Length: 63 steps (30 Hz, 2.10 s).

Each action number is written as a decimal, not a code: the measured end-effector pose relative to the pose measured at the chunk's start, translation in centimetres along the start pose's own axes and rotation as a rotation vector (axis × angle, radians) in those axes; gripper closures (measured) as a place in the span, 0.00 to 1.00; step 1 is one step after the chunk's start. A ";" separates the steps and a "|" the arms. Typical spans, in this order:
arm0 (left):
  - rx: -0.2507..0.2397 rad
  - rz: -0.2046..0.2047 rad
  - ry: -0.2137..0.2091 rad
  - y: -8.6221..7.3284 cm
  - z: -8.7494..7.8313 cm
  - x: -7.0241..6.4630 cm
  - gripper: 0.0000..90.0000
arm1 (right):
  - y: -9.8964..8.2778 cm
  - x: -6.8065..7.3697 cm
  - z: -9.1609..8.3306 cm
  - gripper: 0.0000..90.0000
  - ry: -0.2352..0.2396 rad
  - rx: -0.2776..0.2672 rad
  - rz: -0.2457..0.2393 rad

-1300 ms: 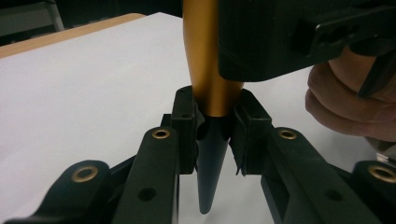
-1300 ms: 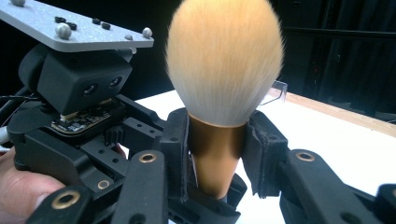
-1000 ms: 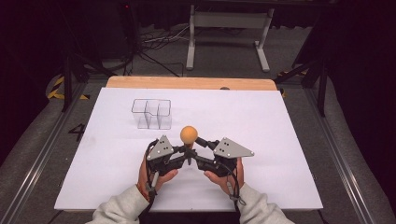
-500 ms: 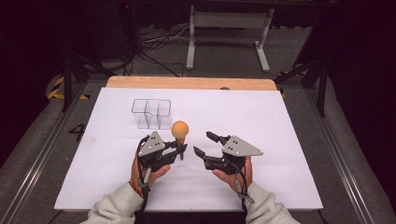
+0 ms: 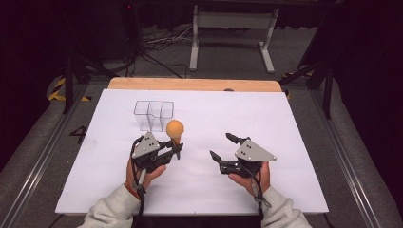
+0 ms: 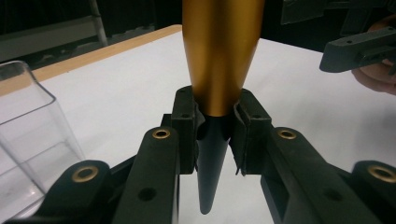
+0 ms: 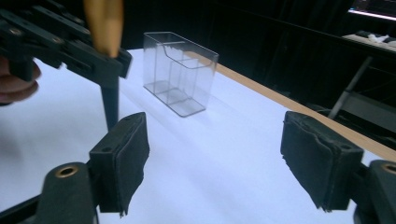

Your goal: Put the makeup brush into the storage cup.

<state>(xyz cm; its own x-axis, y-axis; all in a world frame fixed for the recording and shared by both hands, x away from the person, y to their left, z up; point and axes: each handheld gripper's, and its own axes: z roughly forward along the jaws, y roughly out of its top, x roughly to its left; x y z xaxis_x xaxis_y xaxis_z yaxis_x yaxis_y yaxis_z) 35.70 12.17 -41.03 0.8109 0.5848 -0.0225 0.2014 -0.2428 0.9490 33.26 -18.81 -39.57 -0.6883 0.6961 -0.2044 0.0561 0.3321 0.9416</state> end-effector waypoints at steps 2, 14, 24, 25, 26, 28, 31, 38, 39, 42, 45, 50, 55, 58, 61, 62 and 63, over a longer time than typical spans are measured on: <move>-0.001 0.001 0.004 0.0 -0.2 0.2 0.82 | -0.2 -0.4 -0.4 0.26 -0.017 0.001 -0.007; -0.019 0.000 0.032 0.1 -1.3 0.9 0.82 | -1.5 -1.9 -2.4 0.21 -0.081 0.017 -0.030; -0.030 -0.007 0.056 0.3 -2.2 1.5 0.82 | -2.5 -2.5 -3.6 0.20 -0.120 0.031 -0.055; -0.031 -0.005 0.058 0.3 -2.3 1.5 0.82 | -2.6 -2.6 -3.7 0.20 -0.119 0.034 -0.054; -0.031 -0.007 0.060 0.3 -2.3 1.6 0.82 | -2.7 -2.7 -3.8 0.19 -0.123 0.033 -0.054; -0.033 -0.009 0.061 0.3 -2.4 1.7 0.82 | -3.0 -2.8 -4.0 0.19 -0.130 0.038 -0.055; -0.037 -0.007 0.070 0.4 -2.6 1.8 0.82 | -3.3 -3.1 -4.4 0.19 -0.134 0.043 -0.050; -0.042 -0.009 0.086 0.4 -3.1 2.1 0.82 | -4.1 -3.7 -5.3 0.18 -0.149 0.057 -0.044; -0.050 -0.010 0.090 0.5 -3.2 2.1 0.82 | -4.2 -3.8 -5.4 0.17 -0.155 0.062 -0.045; -0.052 -0.015 0.098 0.5 -3.5 2.3 0.82 | -4.8 -4.0 -5.9 0.17 -0.162 0.078 -0.043; -0.056 -0.013 0.107 0.6 -3.8 2.5 0.82 | -5.3 -4.3 -6.4 0.17 -0.176 0.088 -0.036; -0.061 -0.018 0.115 0.8 -4.0 2.8 0.82 | -5.9 -5.0 -7.5 0.17 -0.200 0.093 -0.017; -0.082 -0.020 0.121 1.2 -4.3 3.1 0.82 | -6.8 -5.5 -8.5 0.16 -0.222 0.109 0.009; -0.084 -0.015 0.126 1.4 -4.4 3.2 0.82 | -7.2 -5.8 -8.9 0.16 -0.229 0.111 0.020; -0.092 -0.012 0.130 1.8 -4.5 3.5 0.82 | -7.7 -6.0 -9.3 0.16 -0.240 0.118 0.036; -0.094 -0.008 0.135 2.1 -4.6 3.6 0.82 | -7.8 -6.0 -9.4 0.16 -0.242 0.122 0.037; -0.099 -0.011 0.135 2.3 -4.6 3.7 0.82 | -7.9 -6.1 -9.5 0.16 -0.242 0.124 0.039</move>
<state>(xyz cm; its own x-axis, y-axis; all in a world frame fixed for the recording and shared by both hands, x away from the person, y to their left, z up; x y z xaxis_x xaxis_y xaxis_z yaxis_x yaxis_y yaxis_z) 36.65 17.38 -37.46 0.7265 0.6872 0.0036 0.1492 -0.1629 0.9753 30.17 -31.68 -43.22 -0.4914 0.8370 -0.2406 0.1778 0.3669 0.9131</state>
